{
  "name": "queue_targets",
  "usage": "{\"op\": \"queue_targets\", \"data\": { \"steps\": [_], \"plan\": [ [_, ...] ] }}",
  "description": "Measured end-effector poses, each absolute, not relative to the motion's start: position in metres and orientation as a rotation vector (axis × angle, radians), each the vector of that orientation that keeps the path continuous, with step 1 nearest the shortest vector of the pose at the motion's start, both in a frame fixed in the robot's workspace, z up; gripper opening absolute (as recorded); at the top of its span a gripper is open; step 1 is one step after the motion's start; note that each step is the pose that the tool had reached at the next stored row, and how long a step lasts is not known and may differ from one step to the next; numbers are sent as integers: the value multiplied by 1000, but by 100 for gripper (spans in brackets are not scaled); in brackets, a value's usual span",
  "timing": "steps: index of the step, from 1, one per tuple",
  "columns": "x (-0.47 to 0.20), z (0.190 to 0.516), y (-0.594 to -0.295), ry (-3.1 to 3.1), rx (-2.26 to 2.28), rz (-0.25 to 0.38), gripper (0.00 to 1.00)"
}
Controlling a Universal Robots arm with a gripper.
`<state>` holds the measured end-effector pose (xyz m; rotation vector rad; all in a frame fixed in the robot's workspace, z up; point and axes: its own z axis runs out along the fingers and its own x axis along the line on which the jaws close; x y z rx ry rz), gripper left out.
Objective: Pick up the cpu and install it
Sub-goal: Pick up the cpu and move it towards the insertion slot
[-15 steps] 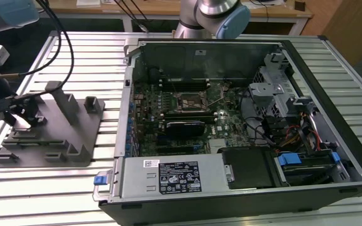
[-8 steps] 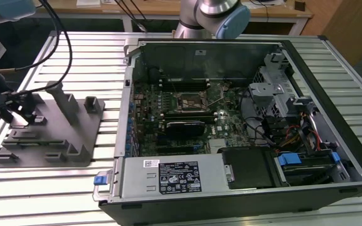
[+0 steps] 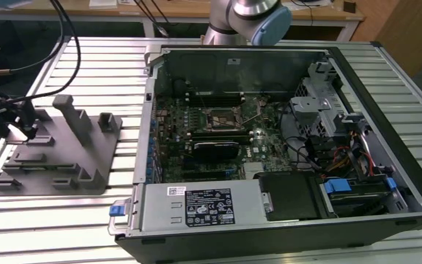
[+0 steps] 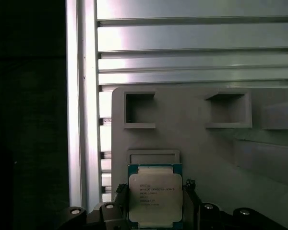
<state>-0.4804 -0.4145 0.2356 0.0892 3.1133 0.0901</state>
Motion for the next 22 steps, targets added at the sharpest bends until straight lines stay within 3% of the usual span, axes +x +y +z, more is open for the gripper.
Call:
{"op": "queue_targets", "data": {
  "steps": [22],
  "plan": [
    [-480,290,-414,3113,89,90,54]
  ]
}}
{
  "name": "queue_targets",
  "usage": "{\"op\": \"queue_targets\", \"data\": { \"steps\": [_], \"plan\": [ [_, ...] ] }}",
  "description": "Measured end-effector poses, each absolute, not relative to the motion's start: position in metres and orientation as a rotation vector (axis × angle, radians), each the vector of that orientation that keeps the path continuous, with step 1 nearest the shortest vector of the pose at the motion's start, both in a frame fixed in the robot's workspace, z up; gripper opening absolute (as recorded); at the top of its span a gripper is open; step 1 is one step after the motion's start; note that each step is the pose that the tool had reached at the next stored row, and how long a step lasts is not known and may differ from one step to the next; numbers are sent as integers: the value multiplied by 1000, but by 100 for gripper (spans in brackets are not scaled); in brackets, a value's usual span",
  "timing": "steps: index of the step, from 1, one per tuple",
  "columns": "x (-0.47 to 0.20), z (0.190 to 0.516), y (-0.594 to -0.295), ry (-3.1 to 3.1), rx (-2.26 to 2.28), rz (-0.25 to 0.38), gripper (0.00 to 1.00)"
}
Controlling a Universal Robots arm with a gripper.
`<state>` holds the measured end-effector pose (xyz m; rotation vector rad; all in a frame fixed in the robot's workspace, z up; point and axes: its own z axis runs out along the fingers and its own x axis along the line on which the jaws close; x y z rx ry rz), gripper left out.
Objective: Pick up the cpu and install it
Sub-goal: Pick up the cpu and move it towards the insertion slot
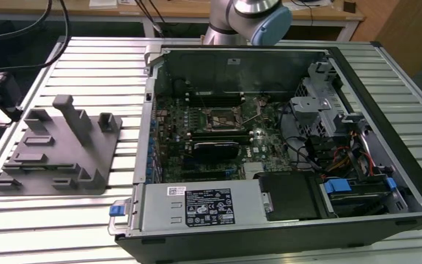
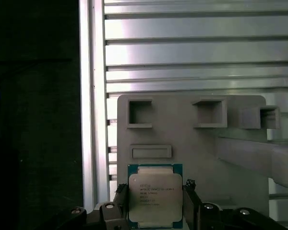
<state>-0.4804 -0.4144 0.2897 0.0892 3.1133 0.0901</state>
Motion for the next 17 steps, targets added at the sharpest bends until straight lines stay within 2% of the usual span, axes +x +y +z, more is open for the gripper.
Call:
{"op": "queue_targets", "data": {
  "steps": [17],
  "plan": [
    [-480,342,-414,3113,89,90,54]
  ]
}}
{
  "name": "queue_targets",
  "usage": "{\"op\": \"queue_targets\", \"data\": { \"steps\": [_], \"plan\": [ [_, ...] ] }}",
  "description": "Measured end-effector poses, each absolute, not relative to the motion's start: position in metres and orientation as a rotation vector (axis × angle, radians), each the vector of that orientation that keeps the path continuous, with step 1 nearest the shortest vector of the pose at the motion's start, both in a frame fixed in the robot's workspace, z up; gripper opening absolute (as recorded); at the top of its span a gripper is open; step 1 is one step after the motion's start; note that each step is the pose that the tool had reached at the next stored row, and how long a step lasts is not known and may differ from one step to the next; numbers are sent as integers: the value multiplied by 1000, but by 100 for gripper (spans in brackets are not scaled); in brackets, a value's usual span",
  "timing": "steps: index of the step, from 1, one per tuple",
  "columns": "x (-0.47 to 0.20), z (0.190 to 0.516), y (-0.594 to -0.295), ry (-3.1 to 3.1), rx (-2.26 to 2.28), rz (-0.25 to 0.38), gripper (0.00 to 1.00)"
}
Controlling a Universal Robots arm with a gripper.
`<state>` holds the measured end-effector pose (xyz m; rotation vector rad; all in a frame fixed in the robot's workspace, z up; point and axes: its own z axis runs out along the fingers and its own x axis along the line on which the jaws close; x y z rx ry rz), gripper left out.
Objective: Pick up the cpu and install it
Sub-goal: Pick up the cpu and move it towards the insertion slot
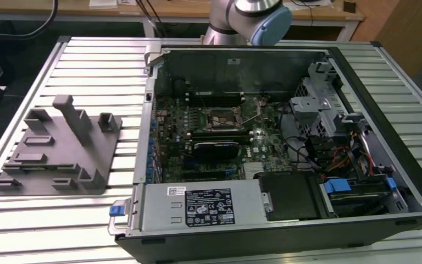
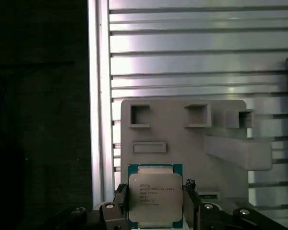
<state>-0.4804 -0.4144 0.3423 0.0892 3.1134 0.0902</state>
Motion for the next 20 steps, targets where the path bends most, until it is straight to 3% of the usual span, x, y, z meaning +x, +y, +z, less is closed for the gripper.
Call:
{"op": "queue_targets", "data": {
  "steps": [20],
  "plan": [
    [-480,394,-414,3113,89,90,54]
  ]
}}
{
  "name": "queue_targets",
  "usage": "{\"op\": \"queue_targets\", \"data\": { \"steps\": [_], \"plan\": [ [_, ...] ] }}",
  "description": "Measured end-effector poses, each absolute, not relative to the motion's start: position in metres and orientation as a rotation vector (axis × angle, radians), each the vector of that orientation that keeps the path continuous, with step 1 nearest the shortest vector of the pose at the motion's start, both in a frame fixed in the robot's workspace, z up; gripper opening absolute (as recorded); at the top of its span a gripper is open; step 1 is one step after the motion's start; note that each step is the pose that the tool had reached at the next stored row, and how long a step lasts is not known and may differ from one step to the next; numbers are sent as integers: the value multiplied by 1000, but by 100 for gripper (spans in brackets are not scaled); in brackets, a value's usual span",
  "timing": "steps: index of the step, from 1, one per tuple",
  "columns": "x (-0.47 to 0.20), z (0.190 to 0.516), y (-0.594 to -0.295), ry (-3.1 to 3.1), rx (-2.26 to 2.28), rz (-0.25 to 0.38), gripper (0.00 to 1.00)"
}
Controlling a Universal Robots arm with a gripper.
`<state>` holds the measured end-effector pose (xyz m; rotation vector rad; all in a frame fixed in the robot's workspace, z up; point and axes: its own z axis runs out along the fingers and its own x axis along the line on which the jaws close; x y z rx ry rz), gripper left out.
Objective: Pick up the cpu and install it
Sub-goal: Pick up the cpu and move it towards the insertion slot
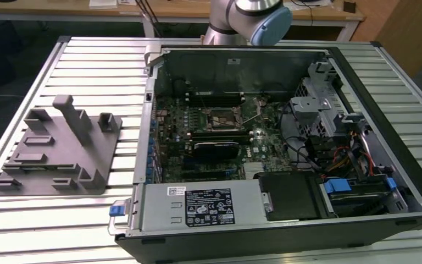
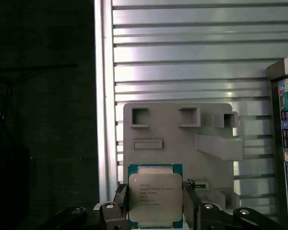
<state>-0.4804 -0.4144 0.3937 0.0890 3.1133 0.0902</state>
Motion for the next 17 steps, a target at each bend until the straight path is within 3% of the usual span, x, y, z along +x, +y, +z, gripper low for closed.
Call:
{"op": "queue_targets", "data": {
  "steps": [17],
  "plan": [
    [-473,405,-414,3113,89,90,54]
  ]
}}
